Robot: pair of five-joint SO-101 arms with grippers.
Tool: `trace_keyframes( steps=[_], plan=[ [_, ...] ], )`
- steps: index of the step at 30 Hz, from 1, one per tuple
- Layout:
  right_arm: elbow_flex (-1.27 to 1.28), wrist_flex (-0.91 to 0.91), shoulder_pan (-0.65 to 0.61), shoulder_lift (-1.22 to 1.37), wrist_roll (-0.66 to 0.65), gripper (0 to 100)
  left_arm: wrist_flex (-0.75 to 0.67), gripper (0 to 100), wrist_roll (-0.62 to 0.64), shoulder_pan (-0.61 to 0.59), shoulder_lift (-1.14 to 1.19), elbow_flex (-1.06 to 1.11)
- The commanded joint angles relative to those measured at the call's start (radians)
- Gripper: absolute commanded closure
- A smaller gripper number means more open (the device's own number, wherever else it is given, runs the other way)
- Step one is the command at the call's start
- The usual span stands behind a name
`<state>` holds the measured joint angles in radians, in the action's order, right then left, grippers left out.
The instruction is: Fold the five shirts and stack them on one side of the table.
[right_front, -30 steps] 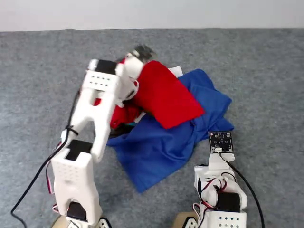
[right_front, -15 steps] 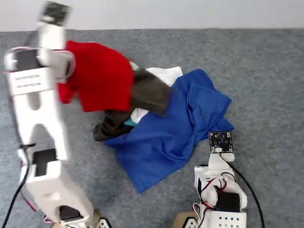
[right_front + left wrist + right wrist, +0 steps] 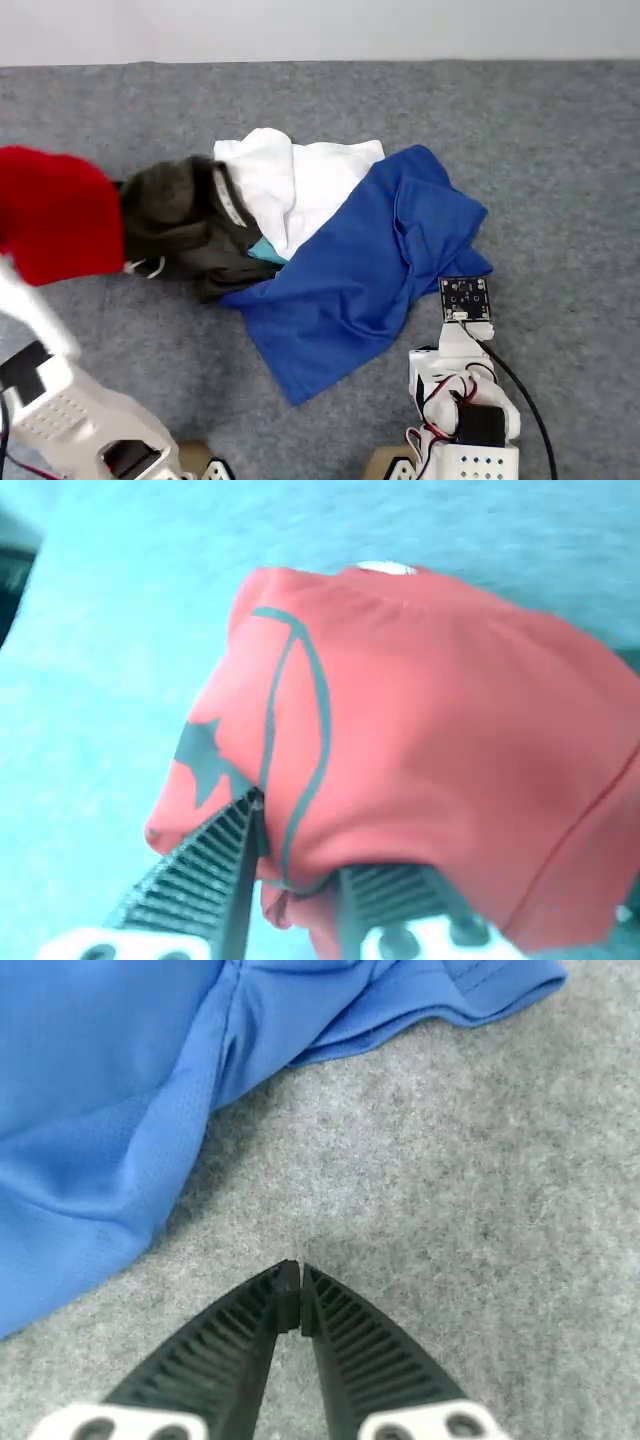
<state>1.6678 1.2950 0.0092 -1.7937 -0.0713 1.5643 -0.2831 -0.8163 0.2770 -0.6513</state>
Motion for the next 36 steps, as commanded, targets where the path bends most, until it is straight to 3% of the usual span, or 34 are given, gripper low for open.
trace_keyframes(
  steps=[1,11,18,23,26,30,36],
  plan=[
    [0.015,0.008,0.001,-0.007,-0.009,99.0,0.005,100,-0.008,-0.107,-0.077,-0.12],
    [0.015,0.008,0.001,-0.007,-0.009,99.0,0.003,100,-0.008,-0.284,-0.075,-0.343],
    [0.015,0.008,0.001,-0.007,-0.009,99.0,0.011,100,-0.002,-0.302,-0.069,-0.341],
    [0.015,0.008,0.001,-0.007,-0.009,99.0,0.071,99,-0.014,-0.187,-0.064,-0.337],
    [0.015,0.008,0.001,-0.007,-0.009,99.0,0.147,90,-0.097,-0.095,-0.052,-0.294],
    [0.015,0.008,0.001,-0.007,-0.009,99.0,0.184,77,-0.098,-0.037,-0.041,-0.239],
    [0.015,0.008,0.001,-0.007,-0.009,99.0,0.187,74,-0.172,0.06,-0.051,-0.131]
  ],
)
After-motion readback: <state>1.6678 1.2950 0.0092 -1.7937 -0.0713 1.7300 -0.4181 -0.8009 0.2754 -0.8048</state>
